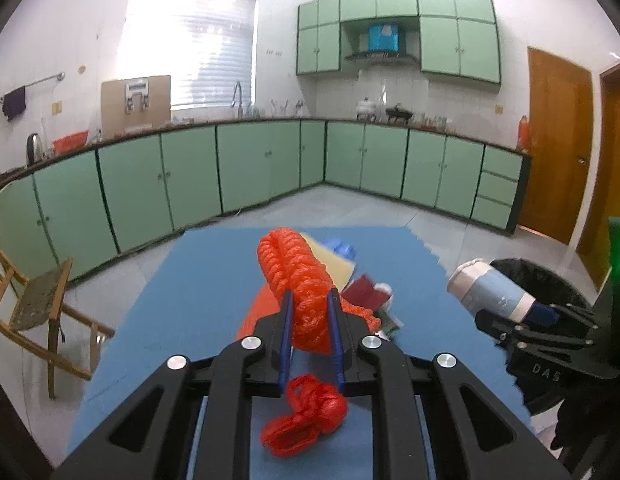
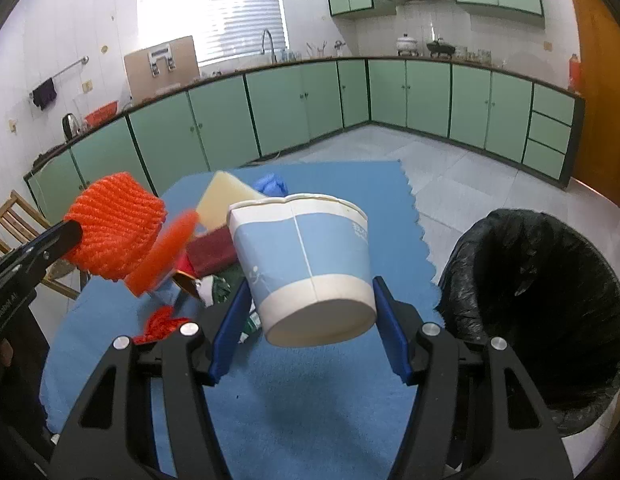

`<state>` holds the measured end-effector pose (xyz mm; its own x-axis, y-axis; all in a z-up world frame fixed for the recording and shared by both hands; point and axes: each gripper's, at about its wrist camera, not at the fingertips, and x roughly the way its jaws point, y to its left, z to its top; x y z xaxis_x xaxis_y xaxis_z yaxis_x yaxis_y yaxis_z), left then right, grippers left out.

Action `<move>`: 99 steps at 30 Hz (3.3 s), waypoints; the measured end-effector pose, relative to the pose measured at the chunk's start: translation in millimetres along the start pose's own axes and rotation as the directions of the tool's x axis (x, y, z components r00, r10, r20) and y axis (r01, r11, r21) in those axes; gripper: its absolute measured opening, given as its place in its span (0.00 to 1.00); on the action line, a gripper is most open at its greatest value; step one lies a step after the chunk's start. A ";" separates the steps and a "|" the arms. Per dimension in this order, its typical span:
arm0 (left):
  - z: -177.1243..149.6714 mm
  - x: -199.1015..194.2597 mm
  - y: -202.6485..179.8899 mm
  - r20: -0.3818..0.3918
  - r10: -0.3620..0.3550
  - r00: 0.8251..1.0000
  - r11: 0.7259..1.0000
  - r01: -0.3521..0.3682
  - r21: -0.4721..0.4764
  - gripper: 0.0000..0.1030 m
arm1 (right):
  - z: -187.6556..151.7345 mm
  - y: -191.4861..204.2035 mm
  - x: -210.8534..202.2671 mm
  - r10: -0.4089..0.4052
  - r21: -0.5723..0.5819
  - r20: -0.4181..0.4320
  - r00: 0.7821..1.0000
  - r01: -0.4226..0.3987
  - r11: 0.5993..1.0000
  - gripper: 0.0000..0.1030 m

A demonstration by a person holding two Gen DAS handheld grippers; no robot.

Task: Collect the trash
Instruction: 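Carry the net and cup over the black bin and open both tools, then return both tools to the pile and grasp another orange net with the left tool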

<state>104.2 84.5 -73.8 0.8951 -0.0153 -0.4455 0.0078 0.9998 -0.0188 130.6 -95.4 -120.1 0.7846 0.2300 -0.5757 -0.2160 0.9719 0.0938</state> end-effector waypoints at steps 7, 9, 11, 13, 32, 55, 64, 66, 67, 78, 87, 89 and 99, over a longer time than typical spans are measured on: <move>12.1 -12.2 -26.7 0.024 -0.095 0.995 0.995 0.094 0.024 0.16 | 6.6 -21.2 -31.8 -0.040 0.022 0.051 0.998 0.039 0.999 0.57; 14.0 -10.3 -37.9 0.022 -0.126 0.992 0.992 0.125 0.030 0.16 | 8.4 -32.0 -40.1 -0.067 0.026 0.064 0.996 0.065 0.998 0.57; 14.7 -7.8 -53.7 0.027 -0.163 0.986 0.986 0.161 0.052 0.16 | 10.1 -48.5 -50.5 -0.100 0.040 0.079 0.992 0.097 0.995 0.57; 16.4 -2.5 -70.2 0.027 -0.200 0.979 0.978 0.198 0.069 0.16 | 11.3 -65.5 -59.4 -0.125 0.062 0.089 0.988 0.120 0.991 0.57; 14.3 83.0 -254.3 -0.097 -0.472 0.876 0.866 0.481 0.134 0.15 | -33.3 -259.0 -56.9 -0.396 0.240 -0.001 0.918 0.384 0.891 0.58; 12.7 75.9 -182.7 -0.087 -0.328 0.941 0.931 0.337 0.138 0.53 | -38.3 -208.3 -41.2 -0.382 0.229 0.025 0.924 0.367 0.902 0.87; 9.7 40.1 -59.9 0.003 -0.093 0.996 0.988 0.092 0.121 0.55 | -11.3 -105.5 -19.6 -0.224 0.152 0.080 0.971 0.210 0.966 0.87; 4.2 37.3 -34.0 0.005 -0.035 0.999 0.992 0.034 0.119 0.55 | -5.6 -81.3 -9.2 -0.194 0.135 0.083 0.978 0.182 0.974 0.87; 1.4 37.9 -25.6 0.001 -0.017 1.000 0.993 0.017 0.118 0.55 | -3.6 -72.6 -6.8 -0.185 0.130 0.085 0.979 0.174 0.976 0.87; -38.0 54.1 33.5 -0.101 0.067 0.993 0.996 -0.061 0.064 0.55 | -10.6 17.0 40.9 -0.069 0.040 0.037 0.997 0.067 0.997 0.85; -61.0 86.6 35.1 -0.160 0.072 0.984 0.994 -0.058 0.091 0.55 | -14.4 23.5 53.5 -0.068 0.009 0.000 0.998 0.068 0.998 0.82; -63.4 92.1 34.9 -0.171 0.080 0.982 0.993 -0.064 0.096 0.55 | -14.8 21.4 55.9 -0.069 0.012 -0.006 0.998 0.069 0.998 0.82; -65.1 101.4 45.1 -0.189 0.061 0.980 0.996 -0.047 0.074 0.12 | -16.8 27.6 59.2 -0.063 -0.016 -0.010 0.998 0.062 0.998 0.82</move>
<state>166.3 127.2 -178.1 0.7937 0.0432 -0.6068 -0.0017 0.9976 0.0689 161.3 -55.8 -165.2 0.7909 0.1682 -0.5884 -0.1762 0.9834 0.0443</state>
